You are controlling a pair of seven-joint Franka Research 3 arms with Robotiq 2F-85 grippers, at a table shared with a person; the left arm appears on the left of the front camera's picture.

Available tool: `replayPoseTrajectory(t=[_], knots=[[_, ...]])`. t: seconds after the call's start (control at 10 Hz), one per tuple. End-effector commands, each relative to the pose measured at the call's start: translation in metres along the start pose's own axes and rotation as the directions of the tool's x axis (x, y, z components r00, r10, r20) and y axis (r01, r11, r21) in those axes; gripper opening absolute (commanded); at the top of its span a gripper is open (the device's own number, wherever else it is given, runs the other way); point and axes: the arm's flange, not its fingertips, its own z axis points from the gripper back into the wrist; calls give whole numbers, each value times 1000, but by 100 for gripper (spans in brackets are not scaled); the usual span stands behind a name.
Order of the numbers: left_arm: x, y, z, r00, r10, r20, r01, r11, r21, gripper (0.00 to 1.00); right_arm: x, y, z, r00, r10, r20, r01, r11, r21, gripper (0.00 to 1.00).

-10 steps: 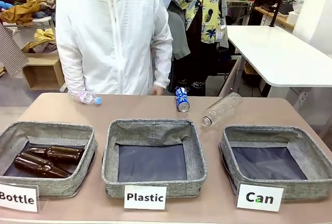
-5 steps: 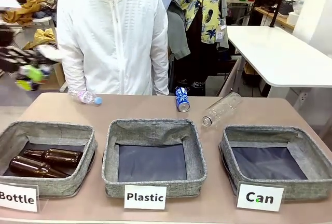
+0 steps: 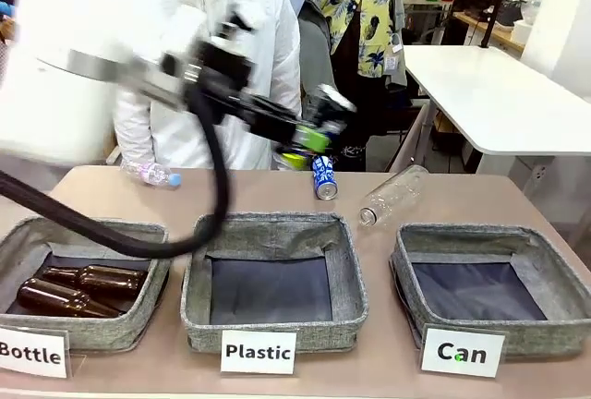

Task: Sort the can waste into the basket.
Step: Pick up the can waste from the table and place it in the right Fabric basket.

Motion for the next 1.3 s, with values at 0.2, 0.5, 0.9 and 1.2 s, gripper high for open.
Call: replayPoseTrajectory(t=[0.2,0.5,0.9,1.2], knots=[[7,-2,-40,1000,-13,0,13,999,30,31,0,0,0,1000,0,0,0,1000,0,100],[0,11,-60,999,30,-35,-31,999,-29,31,0,0,0,1000,0,0,0,1000,0,100],[56,55,-221,977,-102,-189,96,995,-38,31,0,0,0,1000,0,0,0,1000,0,100],[53,38,-307,923,-254,-288,236,967,-95,31,0,0,0,1000,0,0,0,1000,0,100]])
